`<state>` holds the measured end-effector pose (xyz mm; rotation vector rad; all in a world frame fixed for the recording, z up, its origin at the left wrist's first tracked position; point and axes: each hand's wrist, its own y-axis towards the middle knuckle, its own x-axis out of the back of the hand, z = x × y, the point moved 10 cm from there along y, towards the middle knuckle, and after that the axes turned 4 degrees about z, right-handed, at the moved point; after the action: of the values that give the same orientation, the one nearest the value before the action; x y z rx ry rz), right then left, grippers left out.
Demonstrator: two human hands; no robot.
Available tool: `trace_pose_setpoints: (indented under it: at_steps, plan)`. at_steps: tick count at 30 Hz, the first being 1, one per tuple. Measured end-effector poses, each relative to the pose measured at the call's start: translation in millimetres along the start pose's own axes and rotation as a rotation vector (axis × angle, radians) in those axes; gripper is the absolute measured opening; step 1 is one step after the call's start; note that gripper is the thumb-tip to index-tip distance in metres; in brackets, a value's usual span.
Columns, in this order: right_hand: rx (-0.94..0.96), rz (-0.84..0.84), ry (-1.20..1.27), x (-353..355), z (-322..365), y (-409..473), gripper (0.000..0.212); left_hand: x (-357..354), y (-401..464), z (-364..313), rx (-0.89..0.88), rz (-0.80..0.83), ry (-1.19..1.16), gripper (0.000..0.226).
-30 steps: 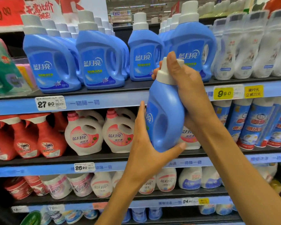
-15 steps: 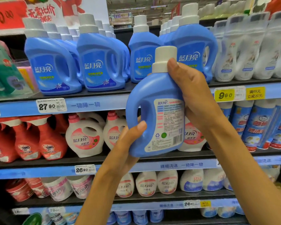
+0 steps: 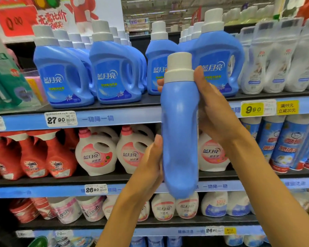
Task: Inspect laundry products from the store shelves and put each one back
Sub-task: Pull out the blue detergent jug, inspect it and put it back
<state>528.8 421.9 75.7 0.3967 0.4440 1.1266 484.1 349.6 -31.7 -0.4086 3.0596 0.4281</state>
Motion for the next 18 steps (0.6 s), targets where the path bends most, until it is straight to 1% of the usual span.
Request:
trace_pose_setpoints:
  at_steps: [1,2,3,4,6,8,9,11,12,14,16,18]
  plan:
    - [0.001,-0.046,-0.075,7,2,1,0.041,-4,4,-4,-0.031,0.026,-0.044,0.040]
    - [-0.008,-0.101,-0.158,14,4,0,0.039,2,7,-4,-0.078,-0.028,-0.005,0.056]
    - [-0.021,-0.117,-0.199,20,2,-1,0.041,11,9,-5,-0.105,-0.118,0.041,0.070]
    - [-0.046,-0.117,-0.220,21,-1,-3,0.045,17,9,-6,-0.116,-0.191,0.052,0.074]
    - [-0.074,-0.111,-0.156,22,-4,-8,0.057,22,10,-15,-0.189,-0.308,0.008,0.068]
    - [-0.068,-0.120,-0.105,19,-2,-12,0.065,27,11,-23,-0.221,-0.419,-0.024,0.070]
    - [-0.038,-0.121,-0.135,14,2,-12,0.064,32,11,-29,-0.250,-0.478,0.001,0.072]
    - [0.067,-0.173,-0.324,11,12,-10,0.051,38,15,-46,-0.301,-0.562,0.081,0.071]
    - [0.135,-0.221,-0.399,10,20,-9,0.043,38,17,-54,-0.318,-0.574,0.128,0.071]
    - [0.267,-0.300,-0.469,11,34,-3,0.034,39,25,-70,-0.341,-0.591,0.210,0.071]
    - [0.357,-0.324,-0.499,13,44,10,0.032,44,34,-83,-0.357,-0.596,0.226,0.067]
    - [0.402,-0.341,-0.491,19,50,23,0.032,50,45,-94,-0.375,-0.564,0.220,0.056]
